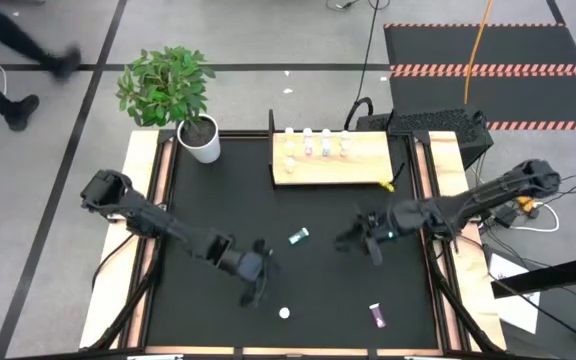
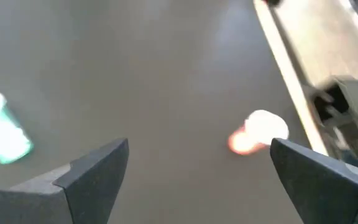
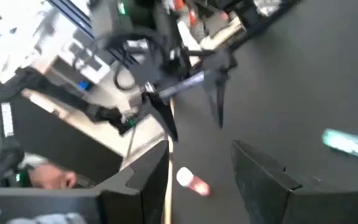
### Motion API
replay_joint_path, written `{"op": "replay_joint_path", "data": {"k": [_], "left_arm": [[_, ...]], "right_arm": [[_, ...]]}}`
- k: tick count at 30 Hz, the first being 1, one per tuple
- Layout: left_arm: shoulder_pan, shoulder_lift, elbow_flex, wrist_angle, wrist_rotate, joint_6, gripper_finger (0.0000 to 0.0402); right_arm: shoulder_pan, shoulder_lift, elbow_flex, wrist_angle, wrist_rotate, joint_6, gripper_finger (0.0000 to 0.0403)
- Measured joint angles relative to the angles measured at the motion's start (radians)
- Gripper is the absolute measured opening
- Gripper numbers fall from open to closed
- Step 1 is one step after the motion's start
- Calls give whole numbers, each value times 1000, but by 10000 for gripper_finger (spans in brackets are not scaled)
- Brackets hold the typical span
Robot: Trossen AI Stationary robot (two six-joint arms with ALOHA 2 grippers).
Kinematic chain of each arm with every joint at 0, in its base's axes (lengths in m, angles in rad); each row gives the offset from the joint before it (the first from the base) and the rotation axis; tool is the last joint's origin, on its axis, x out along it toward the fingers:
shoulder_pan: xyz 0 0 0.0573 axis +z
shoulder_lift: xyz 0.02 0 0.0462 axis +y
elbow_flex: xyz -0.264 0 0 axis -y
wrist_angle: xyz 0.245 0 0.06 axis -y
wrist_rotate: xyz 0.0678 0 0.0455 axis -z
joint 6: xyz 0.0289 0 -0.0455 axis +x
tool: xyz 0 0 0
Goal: Pick and place medicine bottles onto shelf by color
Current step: Put the pink pill bottle on the shelf aligned with the other pink pill bottles
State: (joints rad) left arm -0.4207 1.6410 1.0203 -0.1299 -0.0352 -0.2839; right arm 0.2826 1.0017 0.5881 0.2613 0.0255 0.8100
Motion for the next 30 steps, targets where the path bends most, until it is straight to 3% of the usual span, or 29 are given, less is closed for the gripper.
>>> {"op": "replay_joint_path", "data": {"k": [7, 13, 16, 21, 25, 30], "left_arm": [[-134, 34, -2, 12, -89, -27, 392], [-163, 57, 0, 117, -203, -116, 392], [-128, 55, 0, 214, -234, -209, 392], [-95, 55, 0, 296, -231, -298, 392], [-90, 55, 0, 298, -248, -314, 392], [-92, 55, 0, 305, -278, -390, 392]], "right_arm": [[260, 82, 43, -31, 333, 89, 164], [391, 222, 160, -268, 419, 325, 164], [440, 290, 235, -493, 409, 537, 164], [511, 398, 356, -788, 246, 803, 164], [548, 479, 384, -802, 68, 923, 164], [593, 547, 383, -811, -5, 1030, 164]]}}
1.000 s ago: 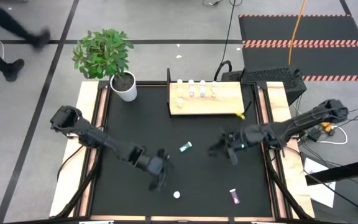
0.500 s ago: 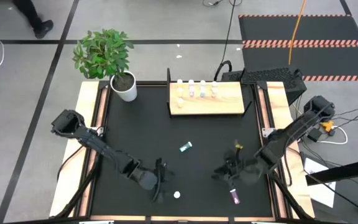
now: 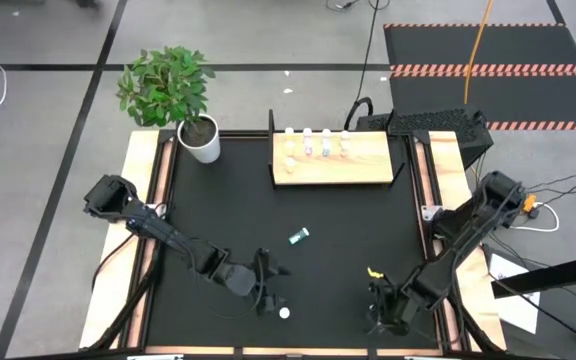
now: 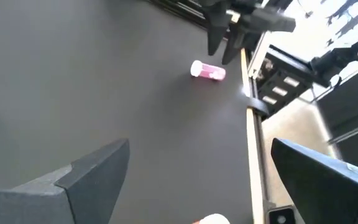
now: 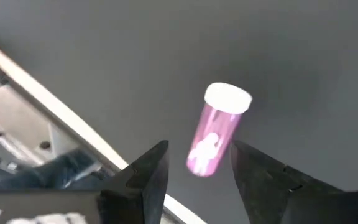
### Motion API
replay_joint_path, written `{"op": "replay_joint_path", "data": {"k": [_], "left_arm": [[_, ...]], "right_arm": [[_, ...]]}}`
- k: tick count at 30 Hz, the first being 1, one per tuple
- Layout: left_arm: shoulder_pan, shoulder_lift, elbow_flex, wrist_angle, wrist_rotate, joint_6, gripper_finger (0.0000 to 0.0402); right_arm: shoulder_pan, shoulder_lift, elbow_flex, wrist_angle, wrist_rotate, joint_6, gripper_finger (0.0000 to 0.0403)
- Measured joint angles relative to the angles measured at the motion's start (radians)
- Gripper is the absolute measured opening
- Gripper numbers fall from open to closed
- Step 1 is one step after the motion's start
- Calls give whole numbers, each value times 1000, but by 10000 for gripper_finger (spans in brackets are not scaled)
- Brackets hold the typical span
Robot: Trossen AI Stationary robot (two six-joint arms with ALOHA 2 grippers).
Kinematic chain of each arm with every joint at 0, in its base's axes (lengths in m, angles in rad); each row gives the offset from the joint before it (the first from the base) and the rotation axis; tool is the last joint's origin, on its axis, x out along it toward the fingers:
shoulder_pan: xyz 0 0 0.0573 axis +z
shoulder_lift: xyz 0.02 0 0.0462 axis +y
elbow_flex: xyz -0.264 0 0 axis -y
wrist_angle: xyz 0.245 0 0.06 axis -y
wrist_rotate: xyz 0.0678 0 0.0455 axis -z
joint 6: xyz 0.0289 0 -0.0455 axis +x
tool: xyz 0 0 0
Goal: Pick and place medicine bottles onto shelf by color
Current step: Put the pink pill bottle on the shelf aligned with the other pink pill bottles
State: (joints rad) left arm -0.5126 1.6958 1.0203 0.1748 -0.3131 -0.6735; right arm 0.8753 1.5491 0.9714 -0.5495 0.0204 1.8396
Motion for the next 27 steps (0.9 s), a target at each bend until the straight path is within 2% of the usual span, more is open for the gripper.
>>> {"op": "replay_joint_path", "data": {"k": [5, 16, 22, 27], "left_arm": [[-6, 0, 0, 3, -2, -45, 392], [3, 0, 0, 2, -2, -40, 392], [20, 0, 0, 1, 2, -97, 392], [42, 0, 0, 0, 49, -91, 392]], "right_arm": [[6, 22, 0, -24, 0, 77, 164], [-17, 113, 0, -11, -50, 51, 164], [-25, 134, 0, -10, -49, 49, 157], [-28, 95, -1, 1, 76, 54, 127]]}}
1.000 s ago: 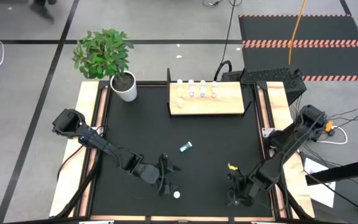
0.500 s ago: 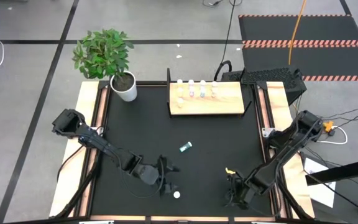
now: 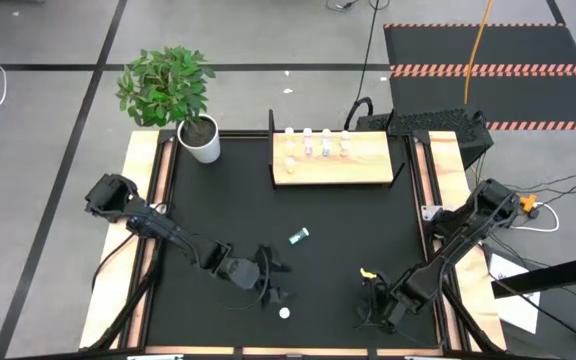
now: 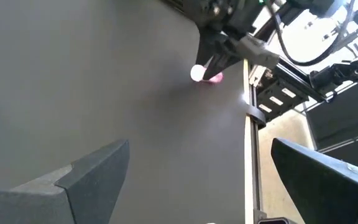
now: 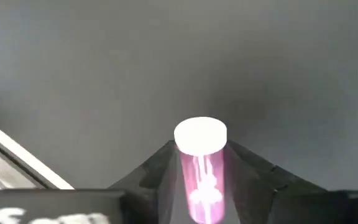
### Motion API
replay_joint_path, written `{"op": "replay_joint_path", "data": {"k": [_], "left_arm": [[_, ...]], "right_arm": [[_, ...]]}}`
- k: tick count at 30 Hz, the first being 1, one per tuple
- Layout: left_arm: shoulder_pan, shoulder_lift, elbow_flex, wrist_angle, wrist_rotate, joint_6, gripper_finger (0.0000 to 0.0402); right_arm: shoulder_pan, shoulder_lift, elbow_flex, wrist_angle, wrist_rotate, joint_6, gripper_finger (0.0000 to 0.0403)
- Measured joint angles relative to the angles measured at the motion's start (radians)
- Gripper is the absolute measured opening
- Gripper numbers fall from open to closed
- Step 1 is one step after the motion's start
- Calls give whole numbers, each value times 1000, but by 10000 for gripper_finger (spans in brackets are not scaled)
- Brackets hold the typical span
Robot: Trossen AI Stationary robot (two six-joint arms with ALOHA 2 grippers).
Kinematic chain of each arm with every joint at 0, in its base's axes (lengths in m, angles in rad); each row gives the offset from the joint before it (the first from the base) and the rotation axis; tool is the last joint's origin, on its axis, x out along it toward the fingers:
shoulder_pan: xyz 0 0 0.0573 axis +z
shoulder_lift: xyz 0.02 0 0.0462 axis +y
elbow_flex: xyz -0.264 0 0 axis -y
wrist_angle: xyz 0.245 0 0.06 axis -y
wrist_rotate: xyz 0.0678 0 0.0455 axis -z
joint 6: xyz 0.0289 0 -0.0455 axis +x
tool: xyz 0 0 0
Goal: Pick and place medicine bottles onto shelf by color
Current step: Put the pink pill bottle on the shelf aligned with the other pink pill bottles
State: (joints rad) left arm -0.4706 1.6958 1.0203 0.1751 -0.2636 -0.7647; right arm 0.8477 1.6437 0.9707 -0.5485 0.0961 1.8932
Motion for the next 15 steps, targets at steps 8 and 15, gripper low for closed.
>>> {"op": "replay_joint_path", "data": {"k": [8, 15], "left_arm": [[41, -7, 0, -20, 3, 41, 392], [83, -14, 0, 33, 95, 81, 392]], "right_arm": [[-16, -90, 0, -39, 239, -9, 79], [-48, -186, -1, 26, 437, -216, 83]]}}
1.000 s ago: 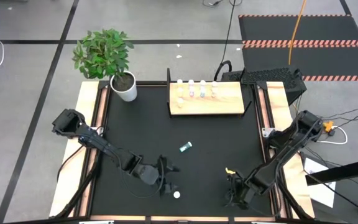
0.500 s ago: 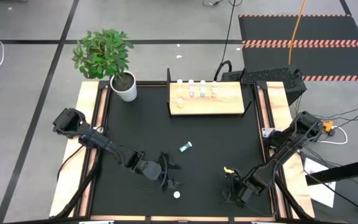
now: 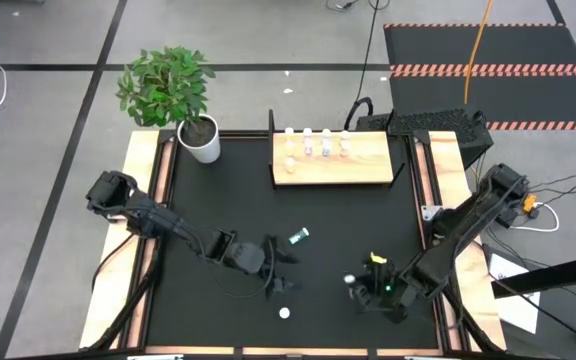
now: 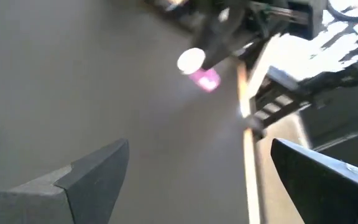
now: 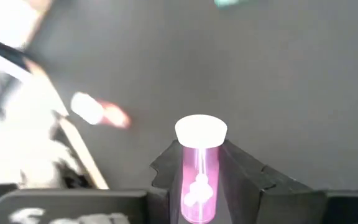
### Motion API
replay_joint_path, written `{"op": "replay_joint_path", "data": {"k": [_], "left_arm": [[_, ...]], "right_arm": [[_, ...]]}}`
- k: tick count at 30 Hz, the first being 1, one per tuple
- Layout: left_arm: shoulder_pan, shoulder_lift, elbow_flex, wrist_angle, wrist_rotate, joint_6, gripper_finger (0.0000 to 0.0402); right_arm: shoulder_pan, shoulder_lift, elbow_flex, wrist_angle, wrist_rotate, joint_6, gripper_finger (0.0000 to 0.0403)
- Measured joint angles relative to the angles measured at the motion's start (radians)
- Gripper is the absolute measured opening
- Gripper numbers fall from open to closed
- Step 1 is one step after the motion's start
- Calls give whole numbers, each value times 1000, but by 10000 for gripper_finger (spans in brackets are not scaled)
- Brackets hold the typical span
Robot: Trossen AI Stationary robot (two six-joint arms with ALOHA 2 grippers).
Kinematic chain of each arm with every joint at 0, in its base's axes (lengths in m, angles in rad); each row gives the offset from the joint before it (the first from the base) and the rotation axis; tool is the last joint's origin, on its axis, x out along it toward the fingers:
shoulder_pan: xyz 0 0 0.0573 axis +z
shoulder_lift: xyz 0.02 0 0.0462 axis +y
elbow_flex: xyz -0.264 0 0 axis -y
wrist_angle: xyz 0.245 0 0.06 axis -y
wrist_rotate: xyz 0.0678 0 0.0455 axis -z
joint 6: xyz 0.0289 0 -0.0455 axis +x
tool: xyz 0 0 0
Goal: Pick and place medicine bottles onto shelf by color
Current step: Put the pink pill bottle on the shelf aligned with the other pink pill bottles
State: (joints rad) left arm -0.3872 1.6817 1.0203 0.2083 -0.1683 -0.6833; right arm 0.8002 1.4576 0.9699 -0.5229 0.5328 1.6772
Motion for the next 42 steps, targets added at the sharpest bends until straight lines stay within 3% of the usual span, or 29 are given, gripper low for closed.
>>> {"op": "replay_joint_path", "data": {"k": [5, 11, 15, 21, 31, 42], "left_arm": [[13, 0, 0, 186, 29, 182, 392], [41, -1, 0, 384, 32, 381, 392], [69, -1, 0, 397, 33, 399, 392], [96, -1, 0, 453, 37, 411, 369], [115, -30, 0, 513, 47, 442, 203], [187, -48, 0, 492, 243, 402, 99]], "right_arm": [[-55, -106, 0, 210, 200, -350, 83], [-155, -178, 0, 553, 194, -901, 84], [-227, -191, 0, 695, 79, -1129, 84], [-317, -190, 0, 809, -41, -1245, 84], [-402, -189, 0, 863, -145, -1294, 84], [-415, -190, 0, 871, -144, -1307, 84]]}}
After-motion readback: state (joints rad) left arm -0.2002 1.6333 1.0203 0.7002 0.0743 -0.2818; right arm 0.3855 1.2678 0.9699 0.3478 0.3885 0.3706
